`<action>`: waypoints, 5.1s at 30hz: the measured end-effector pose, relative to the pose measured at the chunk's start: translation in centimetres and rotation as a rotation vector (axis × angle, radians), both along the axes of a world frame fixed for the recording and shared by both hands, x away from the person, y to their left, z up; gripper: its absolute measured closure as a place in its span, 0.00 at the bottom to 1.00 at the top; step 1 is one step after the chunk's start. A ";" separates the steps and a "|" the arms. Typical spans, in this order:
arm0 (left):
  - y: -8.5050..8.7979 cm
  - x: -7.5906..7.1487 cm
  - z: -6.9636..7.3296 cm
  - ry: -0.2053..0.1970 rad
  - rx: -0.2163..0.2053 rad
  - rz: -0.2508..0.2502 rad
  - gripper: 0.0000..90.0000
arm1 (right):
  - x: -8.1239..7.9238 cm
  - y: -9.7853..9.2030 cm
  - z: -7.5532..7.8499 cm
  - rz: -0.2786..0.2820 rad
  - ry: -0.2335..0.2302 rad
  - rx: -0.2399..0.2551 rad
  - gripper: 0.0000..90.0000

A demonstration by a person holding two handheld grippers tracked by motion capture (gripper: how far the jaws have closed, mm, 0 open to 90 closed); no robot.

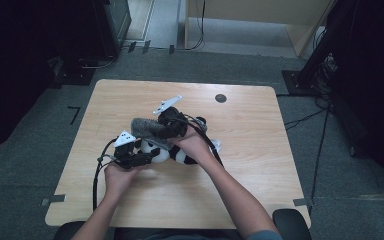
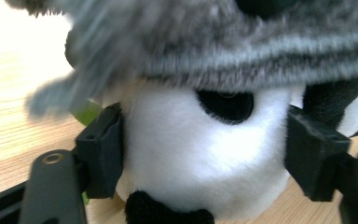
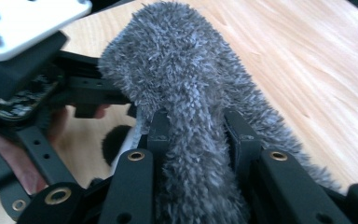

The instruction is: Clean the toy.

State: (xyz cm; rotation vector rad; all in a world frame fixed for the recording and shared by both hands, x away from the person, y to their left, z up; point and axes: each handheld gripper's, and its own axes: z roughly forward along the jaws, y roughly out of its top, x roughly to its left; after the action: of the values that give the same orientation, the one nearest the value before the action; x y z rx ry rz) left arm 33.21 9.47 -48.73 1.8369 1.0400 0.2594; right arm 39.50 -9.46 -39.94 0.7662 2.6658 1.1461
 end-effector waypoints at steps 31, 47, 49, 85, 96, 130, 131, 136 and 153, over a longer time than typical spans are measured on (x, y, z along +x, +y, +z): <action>0.4 0.2 -0.3 -0.014 -0.038 -0.027 0.23 | 0.1 -3.6 3.7 -0.127 -0.083 0.023 0.81; 0.3 0.2 -0.1 -0.002 -0.032 -0.012 0.24 | -2.1 0.2 0.2 -0.002 -0.045 -0.057 0.79; 0.2 0.2 -0.1 -0.001 -0.033 -0.007 0.26 | -2.0 0.0 0.1 -0.004 -0.068 -0.072 0.78; 0.3 0.3 -0.3 -0.015 -0.022 -0.010 0.23 | 2.4 -8.5 5.3 -0.272 -0.114 0.068 0.81; 0.3 0.4 -0.2 -0.002 -0.027 -0.029 0.20 | 0.0 -12.7 3.3 -0.297 -0.089 0.053 0.79; 0.1 0.5 -0.6 -0.011 -0.008 -0.026 0.17 | -1.0 -17.9 -2.6 -0.404 -0.011 0.053 0.81; 0.1 0.4 -0.6 -0.012 -0.009 -0.026 0.17 | -1.0 -18.1 -2.6 -0.409 -0.015 0.049 0.81; 0.1 0.3 -0.6 -0.013 -0.005 -0.026 0.17 | -1.4 -18.8 -1.8 -0.426 -0.027 0.072 0.81; 0.0 0.1 -0.5 -0.012 0.012 -0.026 0.18 | -0.6 -14.0 1.9 -0.313 -0.068 0.143 0.80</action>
State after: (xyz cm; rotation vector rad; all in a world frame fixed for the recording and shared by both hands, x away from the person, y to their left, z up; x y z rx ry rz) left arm 33.31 9.47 -49.23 1.8559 1.0076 0.2613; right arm 38.88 -23.47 -38.07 1.1006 2.3210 1.2584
